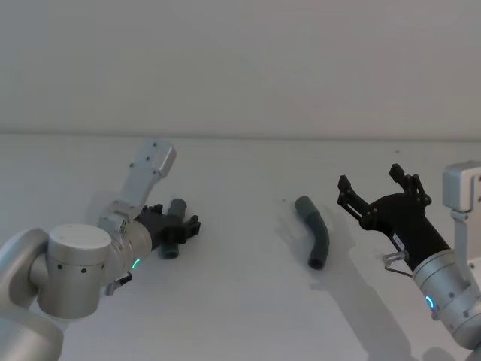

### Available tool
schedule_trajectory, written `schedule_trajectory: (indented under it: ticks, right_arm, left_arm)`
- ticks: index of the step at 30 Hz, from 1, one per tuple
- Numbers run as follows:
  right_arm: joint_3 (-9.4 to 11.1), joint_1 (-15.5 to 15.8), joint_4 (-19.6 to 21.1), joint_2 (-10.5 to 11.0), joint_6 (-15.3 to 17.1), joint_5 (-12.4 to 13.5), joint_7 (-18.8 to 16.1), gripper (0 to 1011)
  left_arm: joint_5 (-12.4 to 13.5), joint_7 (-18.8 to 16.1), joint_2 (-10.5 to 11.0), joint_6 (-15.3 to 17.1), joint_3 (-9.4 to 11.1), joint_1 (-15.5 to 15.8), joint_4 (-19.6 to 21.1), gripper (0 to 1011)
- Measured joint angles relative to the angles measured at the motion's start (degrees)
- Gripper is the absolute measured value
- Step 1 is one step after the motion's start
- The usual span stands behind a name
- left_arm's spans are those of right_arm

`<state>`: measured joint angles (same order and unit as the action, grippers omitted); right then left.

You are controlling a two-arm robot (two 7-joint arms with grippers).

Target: Use both hands to pick up one end of the pipe from the table, align the ends, and insert them.

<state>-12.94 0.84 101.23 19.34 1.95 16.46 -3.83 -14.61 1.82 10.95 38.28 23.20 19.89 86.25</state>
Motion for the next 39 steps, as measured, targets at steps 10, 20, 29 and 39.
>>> schedule_trajectory:
  ticks: [10,20,29,39]
  right_arm:
    - [0.0,0.0,0.0,0.0,0.0,0.0,0.0,1000]
    - [0.0,0.0,0.0,0.0,0.0,0.0,0.0,1000]
    - [0.0,0.0,0.0,0.0,0.0,0.0,0.0,1000]
    - [0.0,0.0,0.0,0.0,0.0,0.0,0.0,1000]
  left_arm:
    - [0.0,0.2,-0.2,0.1,-0.1,0.1,-0.2,483]
    - [0.0,0.3,-0.3,0.1,-0.1,0.2,-0.3,361]
    - [0.0,0.3,-0.3,0.1,-0.1,0.2,-0.4,361]
    - [0.0,0.3,-0.3,0.1,-0.1,0.2,-0.4,361]
